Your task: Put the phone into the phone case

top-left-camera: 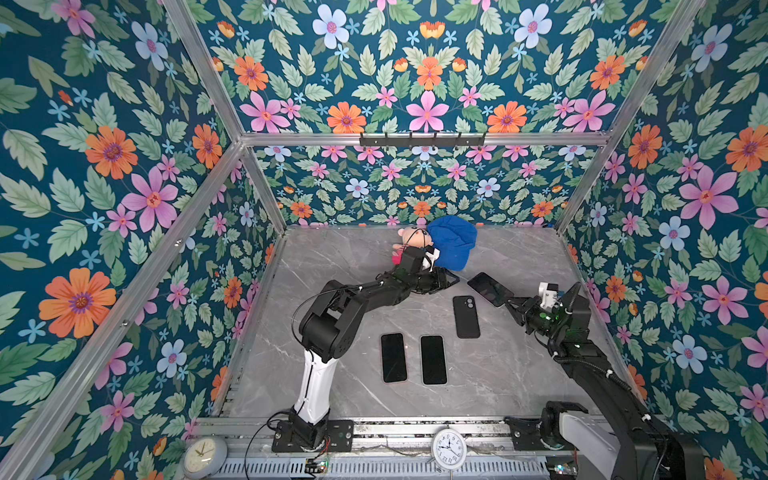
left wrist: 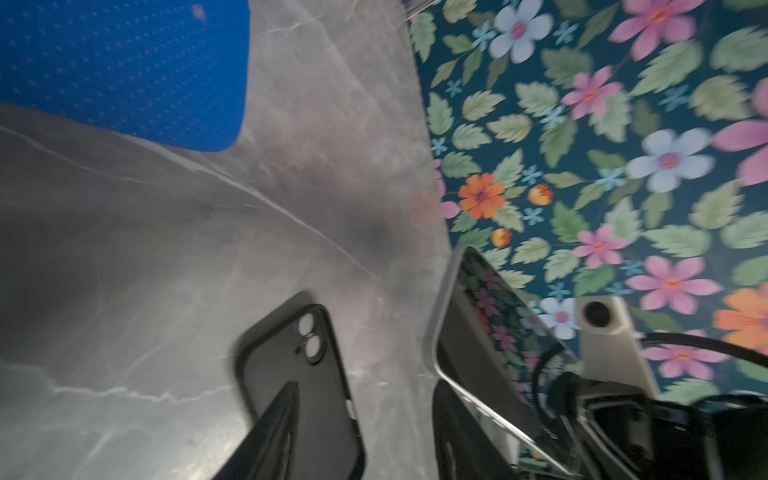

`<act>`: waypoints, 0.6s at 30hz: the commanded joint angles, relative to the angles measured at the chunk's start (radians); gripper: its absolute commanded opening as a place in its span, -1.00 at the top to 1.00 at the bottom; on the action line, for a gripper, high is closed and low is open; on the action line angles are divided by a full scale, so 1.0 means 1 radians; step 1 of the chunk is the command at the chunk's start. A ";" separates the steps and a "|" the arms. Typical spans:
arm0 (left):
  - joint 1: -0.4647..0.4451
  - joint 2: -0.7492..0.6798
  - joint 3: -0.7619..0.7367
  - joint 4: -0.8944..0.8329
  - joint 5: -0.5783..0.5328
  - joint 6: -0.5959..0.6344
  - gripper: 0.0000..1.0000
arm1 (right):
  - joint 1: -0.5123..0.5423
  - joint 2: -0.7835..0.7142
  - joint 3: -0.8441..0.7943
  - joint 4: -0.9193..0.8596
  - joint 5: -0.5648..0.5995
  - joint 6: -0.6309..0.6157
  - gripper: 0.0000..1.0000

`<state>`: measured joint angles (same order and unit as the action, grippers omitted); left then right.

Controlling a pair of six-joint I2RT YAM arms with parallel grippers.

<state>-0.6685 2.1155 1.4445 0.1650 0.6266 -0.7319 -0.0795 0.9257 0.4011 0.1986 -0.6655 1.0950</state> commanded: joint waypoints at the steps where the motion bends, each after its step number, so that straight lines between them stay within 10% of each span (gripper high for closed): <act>1: -0.045 0.060 0.185 -0.428 -0.130 0.333 -0.08 | -0.008 -0.048 0.007 -0.164 0.022 -0.084 1.00; 18: -0.157 0.340 0.699 -0.766 -0.377 0.564 -0.11 | -0.119 -0.090 -0.009 -0.258 -0.026 -0.145 1.00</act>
<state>-0.8234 2.4374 2.1036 -0.5388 0.2924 -0.2214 -0.1932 0.8333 0.3874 -0.1017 -0.6609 0.9615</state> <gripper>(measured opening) 0.556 0.098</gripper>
